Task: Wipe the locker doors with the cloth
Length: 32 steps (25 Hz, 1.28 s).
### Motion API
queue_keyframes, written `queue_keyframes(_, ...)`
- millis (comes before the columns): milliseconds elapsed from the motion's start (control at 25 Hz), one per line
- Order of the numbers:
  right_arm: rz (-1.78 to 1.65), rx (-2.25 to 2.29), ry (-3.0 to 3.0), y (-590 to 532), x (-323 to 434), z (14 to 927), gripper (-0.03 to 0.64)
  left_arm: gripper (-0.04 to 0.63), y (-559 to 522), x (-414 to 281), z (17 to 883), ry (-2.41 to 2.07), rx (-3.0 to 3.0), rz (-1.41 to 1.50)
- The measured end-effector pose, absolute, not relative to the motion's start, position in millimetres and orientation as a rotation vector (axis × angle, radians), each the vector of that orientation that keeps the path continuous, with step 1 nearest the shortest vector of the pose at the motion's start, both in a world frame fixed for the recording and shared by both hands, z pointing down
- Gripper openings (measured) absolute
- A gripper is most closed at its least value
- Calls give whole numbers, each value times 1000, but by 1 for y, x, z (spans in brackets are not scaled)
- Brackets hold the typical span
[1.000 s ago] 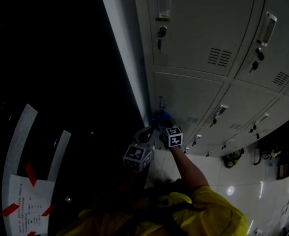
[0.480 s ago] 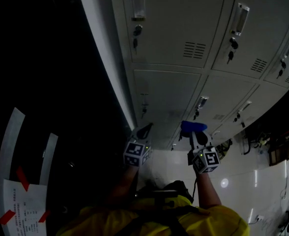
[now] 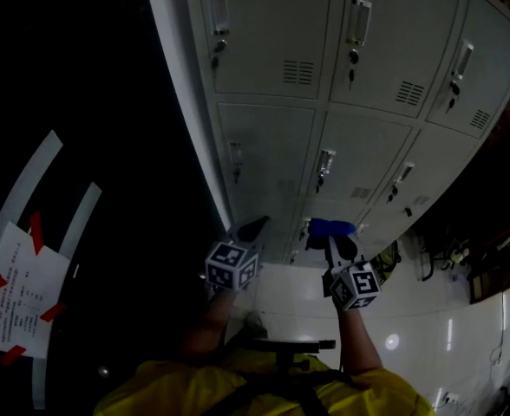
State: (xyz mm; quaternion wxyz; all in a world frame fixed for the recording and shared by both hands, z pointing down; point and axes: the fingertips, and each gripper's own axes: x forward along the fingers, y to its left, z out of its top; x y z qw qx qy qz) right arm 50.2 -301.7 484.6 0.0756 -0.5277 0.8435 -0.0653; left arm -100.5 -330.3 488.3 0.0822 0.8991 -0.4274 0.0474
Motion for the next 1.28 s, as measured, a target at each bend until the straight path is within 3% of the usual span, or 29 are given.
queue_keyframes(440,-287,-1644,2581,-71,191,525,69,-3,-101,12,526,-1320,2579,217)
queue_keyframes(960,-257,-1496,2588,38,170,512,69,-2,17,30,529,-1357,2639,348)
queue_keyframes(1280,-280,-1459,2649,80,125,507,69,-2,75,-17,518,-1444,2603,236)
